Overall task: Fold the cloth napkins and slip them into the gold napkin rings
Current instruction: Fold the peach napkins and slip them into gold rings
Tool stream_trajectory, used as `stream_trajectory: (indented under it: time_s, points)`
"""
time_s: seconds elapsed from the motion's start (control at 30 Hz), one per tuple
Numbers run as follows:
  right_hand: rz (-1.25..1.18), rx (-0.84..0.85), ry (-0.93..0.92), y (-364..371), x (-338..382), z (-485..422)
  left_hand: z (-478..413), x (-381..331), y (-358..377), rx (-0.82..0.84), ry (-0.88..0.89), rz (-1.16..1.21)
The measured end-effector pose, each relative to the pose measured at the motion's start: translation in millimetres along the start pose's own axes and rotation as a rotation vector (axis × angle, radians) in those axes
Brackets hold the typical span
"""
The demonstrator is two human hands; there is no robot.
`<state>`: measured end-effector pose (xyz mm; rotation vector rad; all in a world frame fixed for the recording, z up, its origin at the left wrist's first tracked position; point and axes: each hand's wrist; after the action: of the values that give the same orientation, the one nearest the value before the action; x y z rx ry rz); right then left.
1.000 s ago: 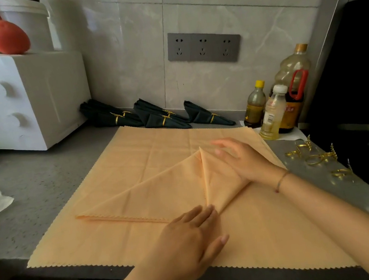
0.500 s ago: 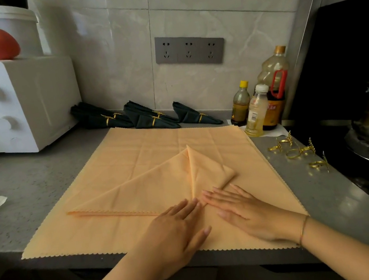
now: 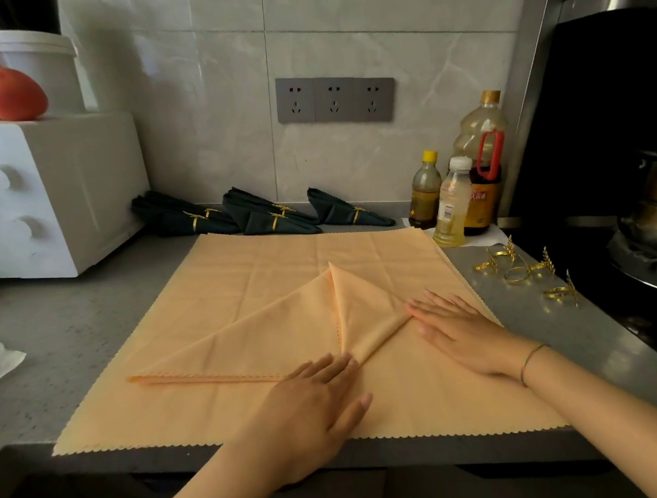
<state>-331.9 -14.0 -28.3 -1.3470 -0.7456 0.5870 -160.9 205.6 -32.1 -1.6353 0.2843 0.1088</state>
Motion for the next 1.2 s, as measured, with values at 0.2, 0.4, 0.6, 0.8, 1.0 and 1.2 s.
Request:
stream_trajectory:
  time_s: [0.2,0.4,0.6,0.8,1.0,1.2]
  points:
    - [-0.282,-0.082,-0.122,4,54,34,7,7,-8,-0.049,-0.076,0.433]
    - [-0.250,-0.261,-0.316,18,94,31,4,25,-5,-0.126,-0.100,0.672]
    - [-0.064,-0.508,-0.397,25,112,15,-3,32,-11,-0.191,-0.090,0.718]
    - [-0.142,-0.388,-0.302,10,82,38,3,64,-38,-0.180,-0.048,0.191]
    - [-0.291,-0.368,-0.182,4,29,64,5,90,-42,-0.074,0.274,-0.370]
    - [-0.255,-0.306,-0.208,13,24,69,6,95,-46,-0.162,0.618,-0.559]
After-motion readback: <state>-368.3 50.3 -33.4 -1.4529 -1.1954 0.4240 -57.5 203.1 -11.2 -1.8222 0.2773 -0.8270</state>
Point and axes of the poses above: each hand's wrist, its own z-axis away from the middle knuckle, its own y-axis out of the palm, x = y × z, and after that the axes turned 7 degrees about y, right-handed
